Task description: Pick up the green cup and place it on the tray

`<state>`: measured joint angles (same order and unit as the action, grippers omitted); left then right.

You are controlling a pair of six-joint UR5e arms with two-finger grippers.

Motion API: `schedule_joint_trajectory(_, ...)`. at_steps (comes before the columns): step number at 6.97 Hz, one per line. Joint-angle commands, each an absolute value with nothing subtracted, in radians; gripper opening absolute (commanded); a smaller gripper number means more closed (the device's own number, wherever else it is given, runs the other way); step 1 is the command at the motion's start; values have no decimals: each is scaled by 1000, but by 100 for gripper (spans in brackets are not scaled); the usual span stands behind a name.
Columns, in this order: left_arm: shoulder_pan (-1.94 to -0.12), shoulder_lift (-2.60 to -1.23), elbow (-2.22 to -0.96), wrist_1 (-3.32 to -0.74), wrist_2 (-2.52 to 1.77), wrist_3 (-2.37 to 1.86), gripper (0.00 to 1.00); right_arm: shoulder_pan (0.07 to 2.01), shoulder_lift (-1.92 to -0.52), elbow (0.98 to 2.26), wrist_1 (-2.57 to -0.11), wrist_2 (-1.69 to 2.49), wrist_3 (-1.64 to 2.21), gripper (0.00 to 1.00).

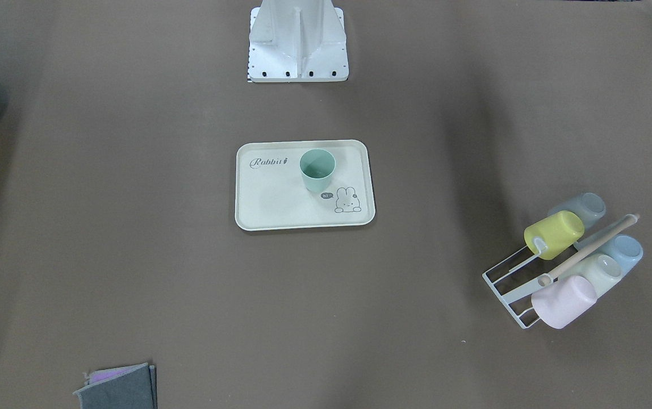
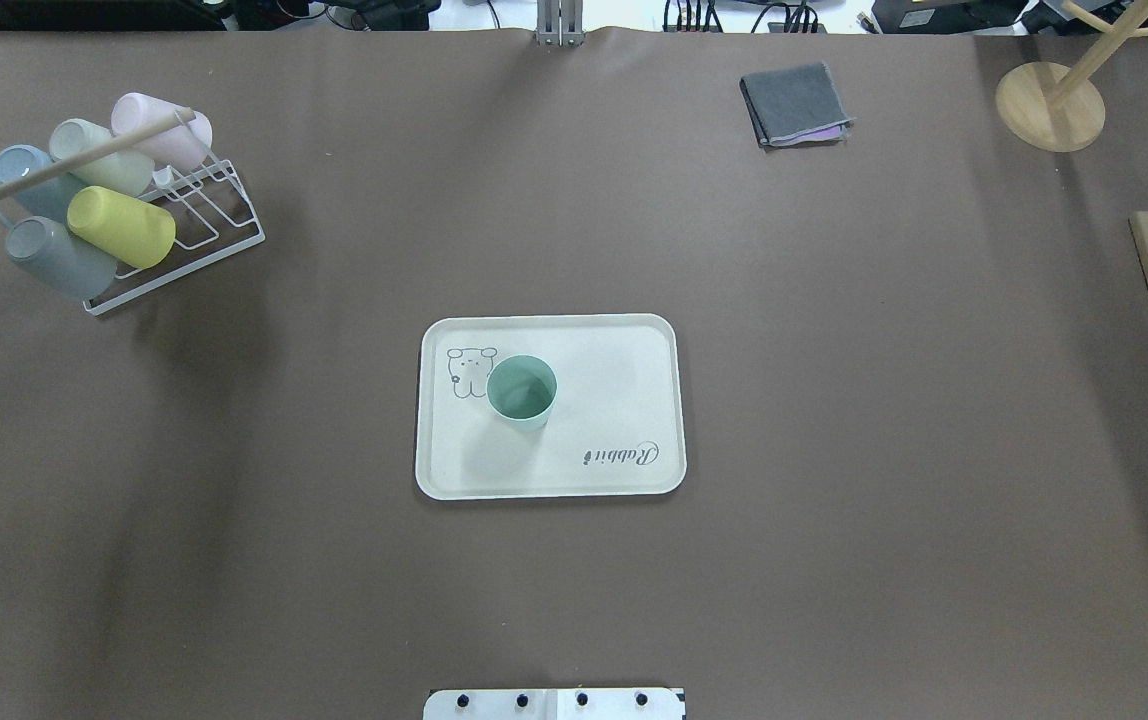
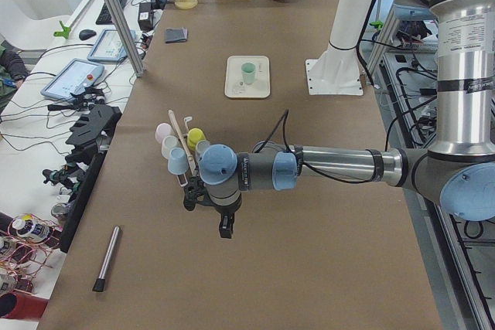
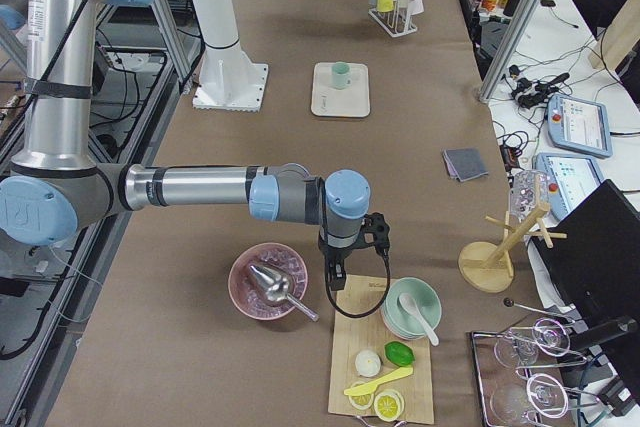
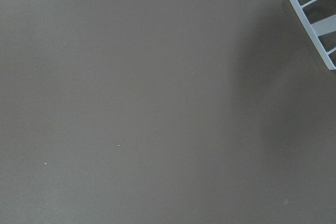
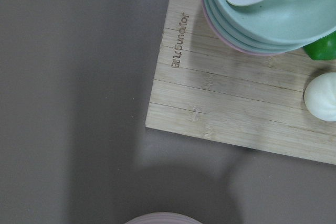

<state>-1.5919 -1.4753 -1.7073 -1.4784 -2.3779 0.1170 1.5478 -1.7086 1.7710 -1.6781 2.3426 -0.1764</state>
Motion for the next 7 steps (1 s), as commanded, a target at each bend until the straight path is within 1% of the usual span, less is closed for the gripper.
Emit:
schedule_joint_trajectory(1,-1594,-1494,-1698,-1477,-2356,123,98,1548,-1709,1772,-1677,2344,-176,100)
schedule_joint_trajectory(7,-1612,-1477,-1698,-1499,-2359,112,98,1548,-1709,1770,-1678,2342,-178,100)
